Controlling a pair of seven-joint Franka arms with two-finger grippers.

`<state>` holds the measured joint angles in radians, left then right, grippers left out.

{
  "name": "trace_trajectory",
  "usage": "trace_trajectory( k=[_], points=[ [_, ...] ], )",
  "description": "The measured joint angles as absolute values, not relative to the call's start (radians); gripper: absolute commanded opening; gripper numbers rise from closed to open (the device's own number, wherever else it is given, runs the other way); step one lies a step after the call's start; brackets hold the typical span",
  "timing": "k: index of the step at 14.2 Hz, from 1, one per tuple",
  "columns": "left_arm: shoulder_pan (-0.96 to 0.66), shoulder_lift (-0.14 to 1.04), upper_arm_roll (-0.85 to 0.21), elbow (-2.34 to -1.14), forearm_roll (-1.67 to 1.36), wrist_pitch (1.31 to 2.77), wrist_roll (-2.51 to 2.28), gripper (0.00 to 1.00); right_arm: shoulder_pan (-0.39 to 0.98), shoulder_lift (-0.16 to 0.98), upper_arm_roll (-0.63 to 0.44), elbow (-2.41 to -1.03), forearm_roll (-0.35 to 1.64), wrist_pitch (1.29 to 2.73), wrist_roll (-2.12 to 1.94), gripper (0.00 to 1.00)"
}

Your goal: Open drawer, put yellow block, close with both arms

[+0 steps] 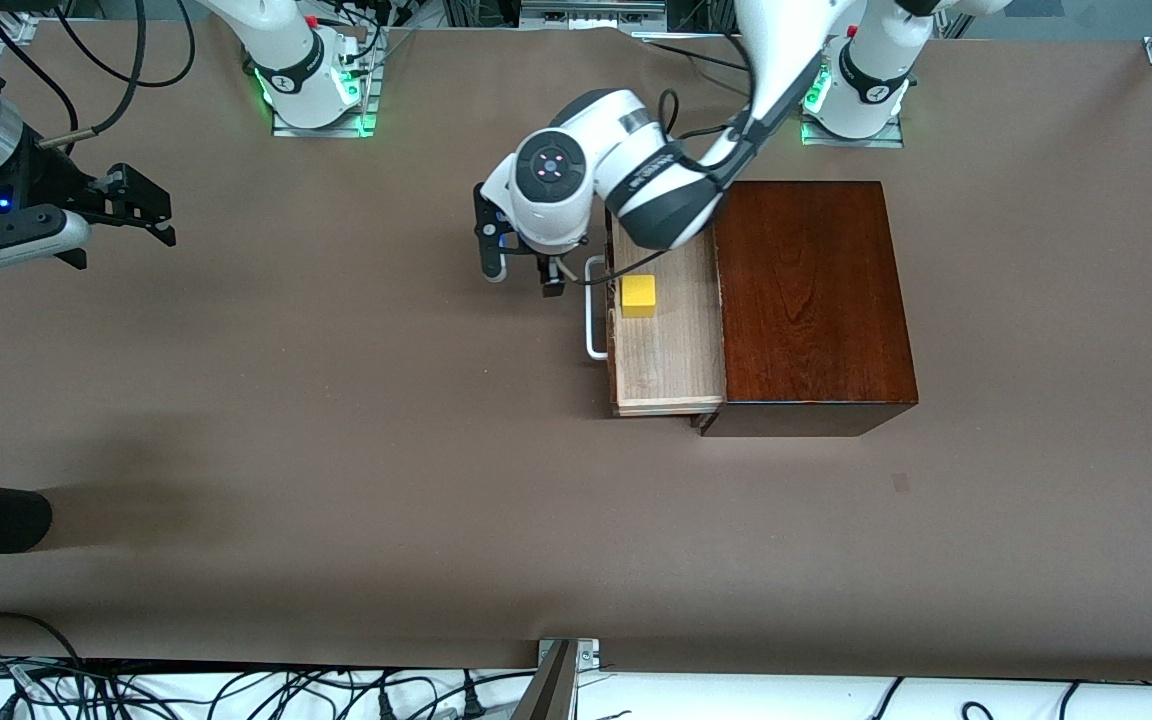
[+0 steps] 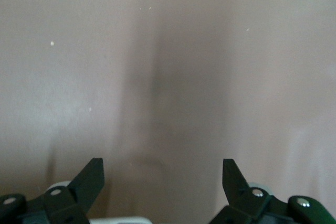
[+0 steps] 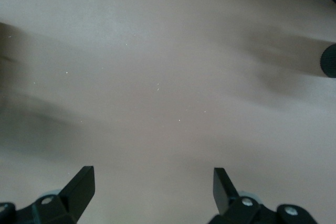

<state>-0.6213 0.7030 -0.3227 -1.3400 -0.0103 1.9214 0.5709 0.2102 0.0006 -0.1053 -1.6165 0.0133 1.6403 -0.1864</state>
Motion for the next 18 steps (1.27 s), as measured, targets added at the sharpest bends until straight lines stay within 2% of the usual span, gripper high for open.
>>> trace_trajectory(
  k=[4,12,18],
  points=[
    [-0.613,0.740,-0.304,-1.343,0.001,1.905,0.652,1.00,0.213,0.002,-0.103,-1.616,-0.043,1.648,-0.186,1.00],
    [-0.506,0.725,-0.302,-1.328,0.006,1.620,0.690,1.00,0.214,0.004,-0.104,-1.594,-0.053,1.661,-0.184,1.00],
    [-0.460,0.694,-0.300,-1.328,0.100,1.484,0.693,1.00,0.217,0.005,-0.096,-1.594,-0.053,1.661,-0.178,1.00]
  ],
)
